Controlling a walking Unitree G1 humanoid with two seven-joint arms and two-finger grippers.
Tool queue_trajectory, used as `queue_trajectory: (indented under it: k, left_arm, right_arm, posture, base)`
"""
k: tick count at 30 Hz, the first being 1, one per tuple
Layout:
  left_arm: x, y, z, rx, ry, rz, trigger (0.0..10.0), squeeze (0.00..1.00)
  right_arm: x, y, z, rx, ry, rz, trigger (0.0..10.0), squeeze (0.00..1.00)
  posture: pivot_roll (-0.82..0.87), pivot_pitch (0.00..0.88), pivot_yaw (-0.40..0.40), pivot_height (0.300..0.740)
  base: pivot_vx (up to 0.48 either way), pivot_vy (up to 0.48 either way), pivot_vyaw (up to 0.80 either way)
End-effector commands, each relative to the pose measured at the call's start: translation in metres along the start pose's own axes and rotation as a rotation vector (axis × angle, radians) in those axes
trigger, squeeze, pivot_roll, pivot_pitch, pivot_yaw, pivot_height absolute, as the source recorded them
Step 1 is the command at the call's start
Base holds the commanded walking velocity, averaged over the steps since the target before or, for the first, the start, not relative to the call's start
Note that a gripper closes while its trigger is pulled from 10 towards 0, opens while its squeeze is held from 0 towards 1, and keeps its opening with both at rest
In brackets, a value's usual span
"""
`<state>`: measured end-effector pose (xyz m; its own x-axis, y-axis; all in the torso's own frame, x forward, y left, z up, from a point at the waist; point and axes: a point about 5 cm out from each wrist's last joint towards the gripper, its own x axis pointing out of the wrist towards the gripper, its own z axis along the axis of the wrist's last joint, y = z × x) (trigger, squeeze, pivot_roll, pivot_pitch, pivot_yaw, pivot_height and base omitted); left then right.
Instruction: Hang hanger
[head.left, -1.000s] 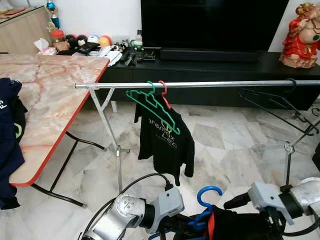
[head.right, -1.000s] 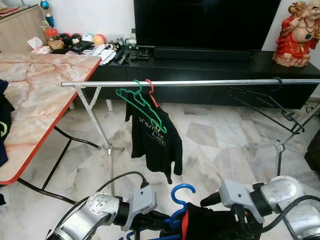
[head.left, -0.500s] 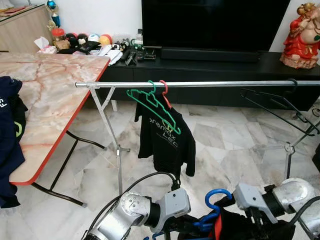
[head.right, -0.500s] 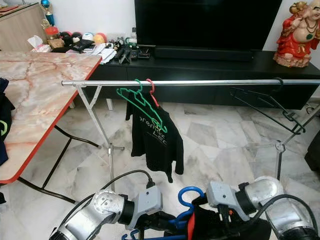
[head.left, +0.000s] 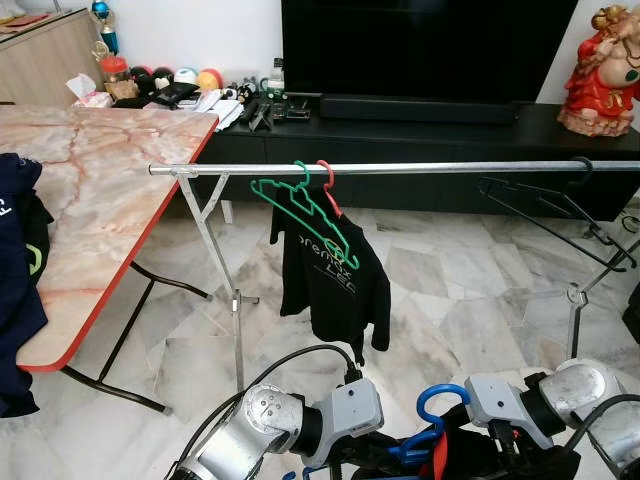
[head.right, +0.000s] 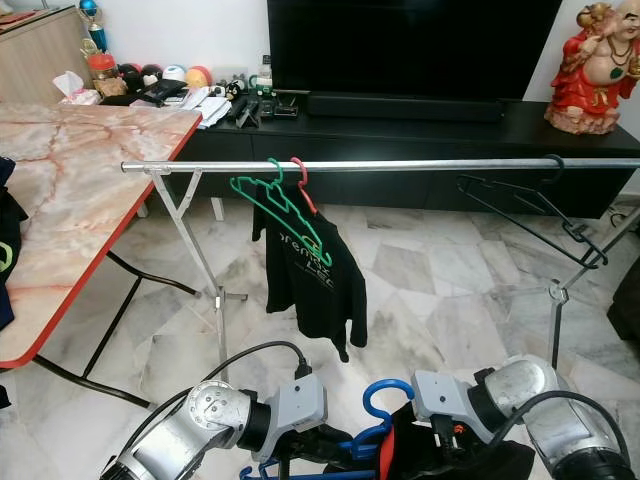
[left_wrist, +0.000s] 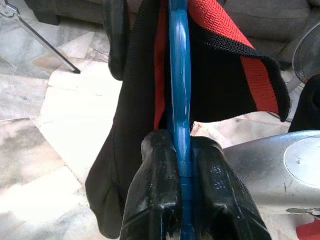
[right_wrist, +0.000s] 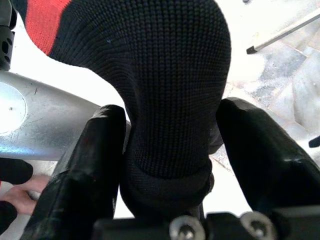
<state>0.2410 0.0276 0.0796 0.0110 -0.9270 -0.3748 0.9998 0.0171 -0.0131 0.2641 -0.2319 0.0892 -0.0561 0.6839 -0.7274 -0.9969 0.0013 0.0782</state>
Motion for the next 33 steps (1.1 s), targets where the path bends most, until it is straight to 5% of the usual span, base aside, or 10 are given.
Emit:
queue_trajectory:
  k: [1,33]
  left_arm:
    - [0.004,0.001,0.018,0.061,-0.048,-0.015,10.0,0.0]
    - [0.007,0.013,0.026,0.165,-0.05,0.078,10.0,0.0]
  right_arm:
    - [0.001,-0.002,0.001,-0.012,0.001,0.002,0.0,0.0]
    - [0.002,-0.002,0.007,0.002,-0.05,0.06,0.0,0.0]
  posture:
    - [-0.05,0.072,-0.034,0.74]
    - [-0.06,0.071,-0.039,0.74]
  base:
    - [0.0,0.0,0.0]
    - [0.0,0.0,0.0]
